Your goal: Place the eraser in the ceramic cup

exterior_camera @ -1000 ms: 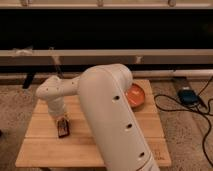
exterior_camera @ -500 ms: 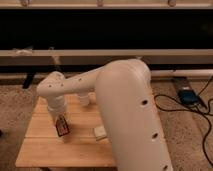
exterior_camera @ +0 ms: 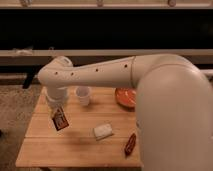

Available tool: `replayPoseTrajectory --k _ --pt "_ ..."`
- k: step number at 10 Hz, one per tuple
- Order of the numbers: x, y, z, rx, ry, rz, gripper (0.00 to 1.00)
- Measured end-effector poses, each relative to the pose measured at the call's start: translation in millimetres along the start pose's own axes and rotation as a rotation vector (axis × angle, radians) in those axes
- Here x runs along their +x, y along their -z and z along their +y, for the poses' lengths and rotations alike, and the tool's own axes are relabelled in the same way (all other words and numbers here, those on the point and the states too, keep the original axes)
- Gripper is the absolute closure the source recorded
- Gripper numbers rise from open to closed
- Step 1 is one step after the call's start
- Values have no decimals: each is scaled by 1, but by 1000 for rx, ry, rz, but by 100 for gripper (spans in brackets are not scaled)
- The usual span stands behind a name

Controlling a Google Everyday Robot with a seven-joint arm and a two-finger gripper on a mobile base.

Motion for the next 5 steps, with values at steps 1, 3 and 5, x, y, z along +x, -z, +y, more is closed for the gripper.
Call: replayPoseTrajectory --k 1,3,5 --pt "-3 23 0 -16 21 -38 100" --pt "-18 64 -16 -56 50 -134 100" --pt "-34 79 -35 -76 56 -188 100"
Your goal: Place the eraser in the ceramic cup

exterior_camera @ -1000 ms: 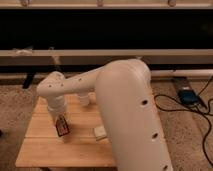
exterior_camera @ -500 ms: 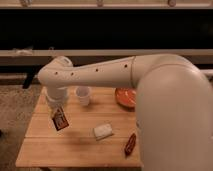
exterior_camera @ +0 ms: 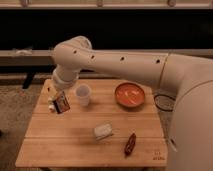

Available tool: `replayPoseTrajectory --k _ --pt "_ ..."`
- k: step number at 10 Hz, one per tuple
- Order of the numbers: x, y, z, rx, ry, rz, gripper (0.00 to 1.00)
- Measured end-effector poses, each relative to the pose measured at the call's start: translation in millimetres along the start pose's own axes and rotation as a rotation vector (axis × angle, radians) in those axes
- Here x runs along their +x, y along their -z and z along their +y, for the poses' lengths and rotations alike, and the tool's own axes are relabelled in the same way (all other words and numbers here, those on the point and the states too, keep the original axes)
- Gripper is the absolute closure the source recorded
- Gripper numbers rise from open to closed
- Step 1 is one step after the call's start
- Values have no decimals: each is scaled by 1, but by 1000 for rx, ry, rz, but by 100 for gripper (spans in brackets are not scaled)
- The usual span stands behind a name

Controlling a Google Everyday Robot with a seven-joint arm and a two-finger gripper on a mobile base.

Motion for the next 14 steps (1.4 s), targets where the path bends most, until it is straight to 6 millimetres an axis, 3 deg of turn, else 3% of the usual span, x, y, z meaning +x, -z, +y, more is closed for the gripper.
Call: replayPoseTrajectory --k 2,10,14 --pt "-15 1 -27 -13 -17 -33 100" --pt "-18 -1 -35 6 -18 -39 100" --pt "-28 2 -87 79 -37 -59 100"
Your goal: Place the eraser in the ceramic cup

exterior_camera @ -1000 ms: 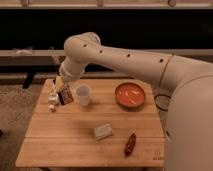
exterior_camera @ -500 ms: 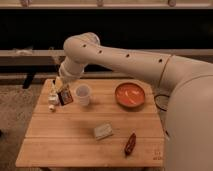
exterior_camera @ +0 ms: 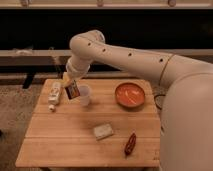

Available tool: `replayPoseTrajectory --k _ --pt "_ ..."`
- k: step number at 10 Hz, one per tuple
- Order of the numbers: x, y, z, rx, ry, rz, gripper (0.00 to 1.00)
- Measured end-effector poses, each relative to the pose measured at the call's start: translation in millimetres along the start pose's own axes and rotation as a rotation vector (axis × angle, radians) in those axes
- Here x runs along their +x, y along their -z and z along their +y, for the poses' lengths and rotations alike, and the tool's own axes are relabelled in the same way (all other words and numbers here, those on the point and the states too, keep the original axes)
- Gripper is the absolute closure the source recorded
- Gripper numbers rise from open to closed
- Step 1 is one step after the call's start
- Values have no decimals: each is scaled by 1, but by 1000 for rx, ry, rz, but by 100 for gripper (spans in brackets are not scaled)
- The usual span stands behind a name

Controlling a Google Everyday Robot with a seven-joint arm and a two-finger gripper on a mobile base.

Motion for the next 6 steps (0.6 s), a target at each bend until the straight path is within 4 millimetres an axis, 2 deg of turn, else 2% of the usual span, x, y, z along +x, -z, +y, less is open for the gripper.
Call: replayPoseTrajectory --k 1,3,6 --pt "-1 -4 -13 19 -7 -5 100" --pt "-1 -15 -23 24 -15 -9 100" --pt "-3 -36 -24 18 8 0 100"
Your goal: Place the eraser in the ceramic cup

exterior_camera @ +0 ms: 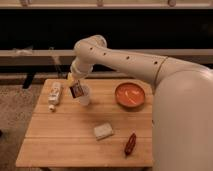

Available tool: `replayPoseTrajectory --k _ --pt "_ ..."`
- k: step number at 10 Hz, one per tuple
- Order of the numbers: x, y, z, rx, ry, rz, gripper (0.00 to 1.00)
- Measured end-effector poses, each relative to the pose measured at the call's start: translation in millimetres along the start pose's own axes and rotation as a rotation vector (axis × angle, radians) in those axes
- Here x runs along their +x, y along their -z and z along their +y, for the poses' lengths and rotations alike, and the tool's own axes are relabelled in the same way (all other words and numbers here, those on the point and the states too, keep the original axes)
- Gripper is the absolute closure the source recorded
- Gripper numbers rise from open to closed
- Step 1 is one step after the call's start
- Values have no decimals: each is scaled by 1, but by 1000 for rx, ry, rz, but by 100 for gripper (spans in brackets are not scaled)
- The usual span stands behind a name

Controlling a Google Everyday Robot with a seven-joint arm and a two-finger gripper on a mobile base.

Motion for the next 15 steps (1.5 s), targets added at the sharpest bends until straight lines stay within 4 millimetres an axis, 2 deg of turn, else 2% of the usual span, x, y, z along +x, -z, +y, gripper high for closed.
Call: replayPoseTrajectory --k 3,7,10,13,15 --pt "-4 -13 -13 19 1 16 100" --pt "-4 -30 -54 54 -42 45 100" --pt "-9 -38 -63 58 -46 46 99" --pt "-17 -47 -60 69 -39 45 73" --pt "-18 -51 -66 86 -43 48 52"
